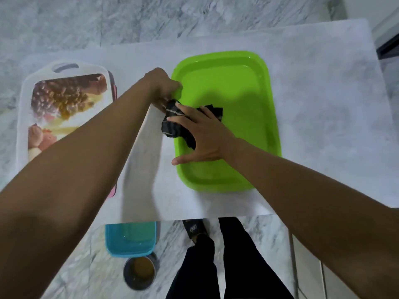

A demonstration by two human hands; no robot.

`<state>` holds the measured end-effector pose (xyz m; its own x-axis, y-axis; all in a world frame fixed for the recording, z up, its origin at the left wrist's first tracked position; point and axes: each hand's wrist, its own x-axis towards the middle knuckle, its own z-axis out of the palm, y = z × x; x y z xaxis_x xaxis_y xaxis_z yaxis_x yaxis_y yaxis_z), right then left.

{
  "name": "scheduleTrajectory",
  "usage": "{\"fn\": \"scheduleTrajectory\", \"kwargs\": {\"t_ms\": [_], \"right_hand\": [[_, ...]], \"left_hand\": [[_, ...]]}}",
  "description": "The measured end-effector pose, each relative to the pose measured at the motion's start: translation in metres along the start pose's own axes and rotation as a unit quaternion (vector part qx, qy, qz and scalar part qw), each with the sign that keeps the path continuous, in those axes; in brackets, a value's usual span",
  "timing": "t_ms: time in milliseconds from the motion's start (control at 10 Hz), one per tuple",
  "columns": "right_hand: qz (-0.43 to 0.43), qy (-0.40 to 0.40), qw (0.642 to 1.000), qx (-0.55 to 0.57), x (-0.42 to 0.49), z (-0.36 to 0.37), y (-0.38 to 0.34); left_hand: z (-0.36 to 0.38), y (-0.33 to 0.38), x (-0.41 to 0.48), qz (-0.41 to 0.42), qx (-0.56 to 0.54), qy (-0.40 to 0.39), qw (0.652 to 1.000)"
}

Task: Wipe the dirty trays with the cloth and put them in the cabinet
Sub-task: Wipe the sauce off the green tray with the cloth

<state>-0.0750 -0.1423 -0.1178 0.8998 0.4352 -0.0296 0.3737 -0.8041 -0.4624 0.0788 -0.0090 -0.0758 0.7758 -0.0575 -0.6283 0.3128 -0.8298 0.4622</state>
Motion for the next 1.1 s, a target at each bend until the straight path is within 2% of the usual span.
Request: {"fn": "scheduleTrajectory", "kwargs": {"t_ms": [200, 300, 500, 700, 900, 1100], "right_hand": [[0.041, 0.015, 0.999, 0.023, -0.011, 0.009, -0.019], [0.037, 0.024, 0.999, 0.02, -0.038, 0.02, -0.034], [0.041, -0.018, 0.999, -0.013, -0.077, 0.031, -0.053], [0.052, 0.012, 0.998, -0.036, -0.077, 0.033, -0.058], [0.062, 0.015, 0.998, 0.019, -0.081, 0.031, -0.065], [0.039, 0.027, 0.998, 0.045, -0.12, 0.023, -0.07]], "left_hand": [[0.011, -0.01, -0.017, 0.008, -0.001, 0.051, 0.999], [0.012, -0.008, -0.022, 0.011, -0.013, 0.045, 0.999], [0.015, -0.012, -0.043, 0.019, -0.023, 0.066, 0.997], [0.045, -0.051, -0.069, 0.011, 0.009, -0.022, 1.0], [0.055, -0.063, -0.062, 0.033, -0.06, 0.041, 0.997], [0.057, -0.064, -0.063, 0.003, -0.127, 0.014, 0.992]]}}
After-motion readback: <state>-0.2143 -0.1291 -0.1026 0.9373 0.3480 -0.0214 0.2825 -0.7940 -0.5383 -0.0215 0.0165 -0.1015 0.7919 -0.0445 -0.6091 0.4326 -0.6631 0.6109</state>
